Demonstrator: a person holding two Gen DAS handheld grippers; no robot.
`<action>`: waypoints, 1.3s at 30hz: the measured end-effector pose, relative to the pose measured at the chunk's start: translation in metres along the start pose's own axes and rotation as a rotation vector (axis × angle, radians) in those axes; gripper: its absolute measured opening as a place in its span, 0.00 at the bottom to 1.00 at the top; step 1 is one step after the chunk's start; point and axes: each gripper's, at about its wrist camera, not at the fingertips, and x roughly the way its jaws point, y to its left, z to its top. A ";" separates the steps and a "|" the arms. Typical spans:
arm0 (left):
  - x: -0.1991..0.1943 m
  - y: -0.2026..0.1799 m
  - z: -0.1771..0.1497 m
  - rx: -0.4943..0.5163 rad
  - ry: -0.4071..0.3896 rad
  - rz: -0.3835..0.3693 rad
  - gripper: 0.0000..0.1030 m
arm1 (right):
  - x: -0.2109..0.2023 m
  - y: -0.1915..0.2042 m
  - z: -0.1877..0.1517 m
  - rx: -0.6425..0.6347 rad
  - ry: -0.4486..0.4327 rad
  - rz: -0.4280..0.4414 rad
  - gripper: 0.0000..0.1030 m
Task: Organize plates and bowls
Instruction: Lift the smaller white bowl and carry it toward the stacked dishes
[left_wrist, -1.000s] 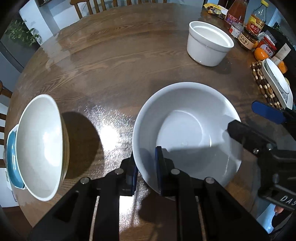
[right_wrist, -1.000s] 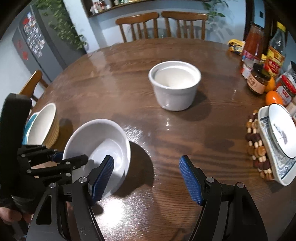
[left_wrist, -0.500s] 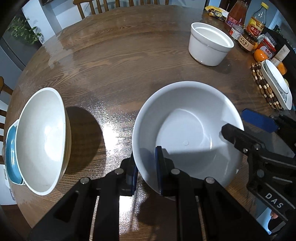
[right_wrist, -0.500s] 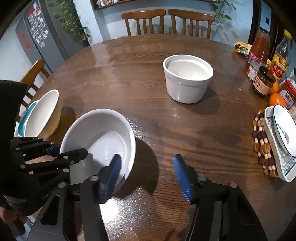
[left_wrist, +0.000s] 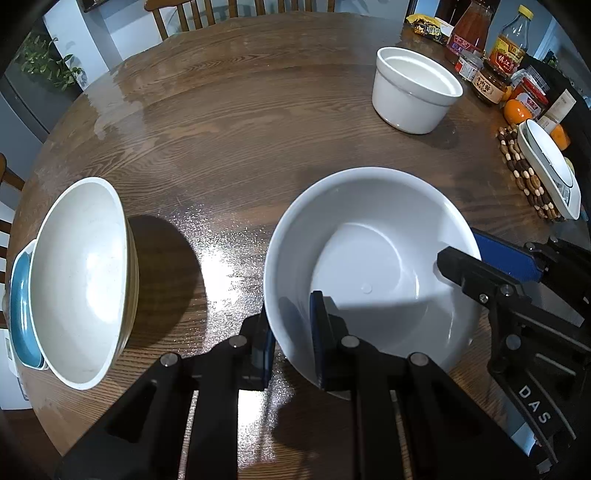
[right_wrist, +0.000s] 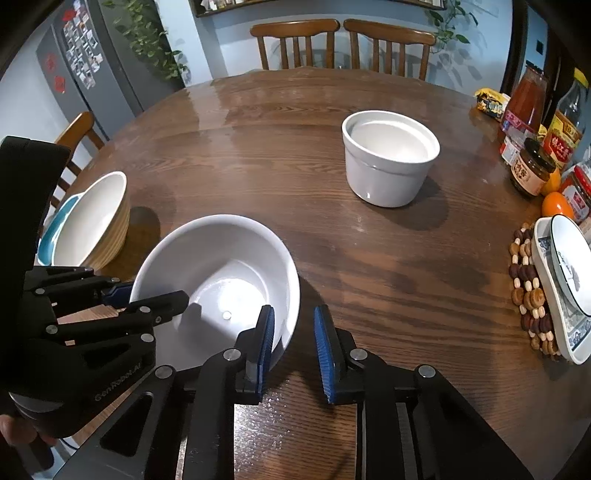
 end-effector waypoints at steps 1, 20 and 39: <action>0.000 0.000 0.000 0.001 0.000 0.001 0.15 | 0.000 0.000 0.000 -0.001 0.000 0.002 0.20; -0.017 0.005 0.000 -0.015 -0.041 -0.008 0.14 | -0.011 0.008 0.002 -0.004 -0.029 0.015 0.17; -0.064 0.040 -0.007 -0.084 -0.163 0.014 0.14 | -0.047 0.048 0.022 -0.077 -0.134 0.029 0.17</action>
